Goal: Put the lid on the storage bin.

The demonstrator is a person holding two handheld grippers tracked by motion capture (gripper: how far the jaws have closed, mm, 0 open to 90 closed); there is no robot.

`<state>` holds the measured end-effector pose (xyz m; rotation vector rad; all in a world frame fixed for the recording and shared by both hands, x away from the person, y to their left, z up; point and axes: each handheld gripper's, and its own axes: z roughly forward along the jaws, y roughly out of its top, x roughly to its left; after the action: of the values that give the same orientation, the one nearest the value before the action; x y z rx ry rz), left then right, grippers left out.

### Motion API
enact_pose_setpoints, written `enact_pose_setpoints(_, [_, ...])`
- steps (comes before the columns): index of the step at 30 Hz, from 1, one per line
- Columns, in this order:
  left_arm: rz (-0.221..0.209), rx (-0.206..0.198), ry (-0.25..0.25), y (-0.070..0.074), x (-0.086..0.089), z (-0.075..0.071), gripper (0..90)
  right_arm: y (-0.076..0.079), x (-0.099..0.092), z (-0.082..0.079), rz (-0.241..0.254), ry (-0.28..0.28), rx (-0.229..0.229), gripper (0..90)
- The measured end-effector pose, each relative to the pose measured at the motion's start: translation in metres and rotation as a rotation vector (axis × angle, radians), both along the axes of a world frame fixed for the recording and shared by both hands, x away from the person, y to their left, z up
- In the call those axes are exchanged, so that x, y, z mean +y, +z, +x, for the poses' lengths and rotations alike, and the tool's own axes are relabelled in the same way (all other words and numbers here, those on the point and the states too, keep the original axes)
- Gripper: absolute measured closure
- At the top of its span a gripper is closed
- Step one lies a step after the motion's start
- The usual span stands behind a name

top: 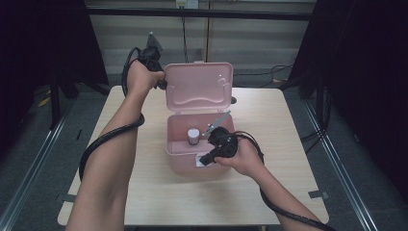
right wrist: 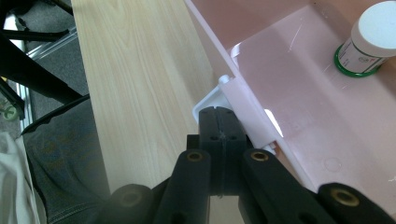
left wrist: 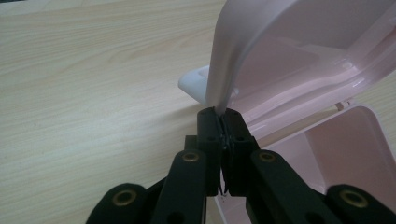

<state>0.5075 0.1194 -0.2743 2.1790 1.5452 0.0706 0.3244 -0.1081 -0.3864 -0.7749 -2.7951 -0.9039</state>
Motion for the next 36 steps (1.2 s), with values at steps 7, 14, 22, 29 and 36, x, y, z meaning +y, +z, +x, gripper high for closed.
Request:
enact_pose_setpoints(7, [0.002,0.0,0.004,0.001,0.0,-0.003,87.5,0.0,0.0,0.0,0.003,-0.011,0.005,90.0])
enact_pose_setpoints(14, [0.005,-0.003,-0.006,0.003,0.001,-0.007,87.5,0.0,0.002,0.001,0.003,-0.006,0.003,90.0])
enact_pose_setpoints(22, [0.001,-0.005,-0.009,0.004,0.002,-0.01,87.4,0.0,0.004,0.001,-0.001,-0.005,0.006,90.0])
enact_pose_setpoints(29, [0.005,-0.011,-0.016,0.006,0.003,-0.015,87.2,0.0,0.007,0.001,-0.005,-0.001,-0.001,90.0])
enact_pose_setpoints(36, [0.005,-0.019,-0.025,0.007,0.004,-0.021,87.1,0.0,0.008,0.001,-0.005,-0.008,-0.006,90.0])
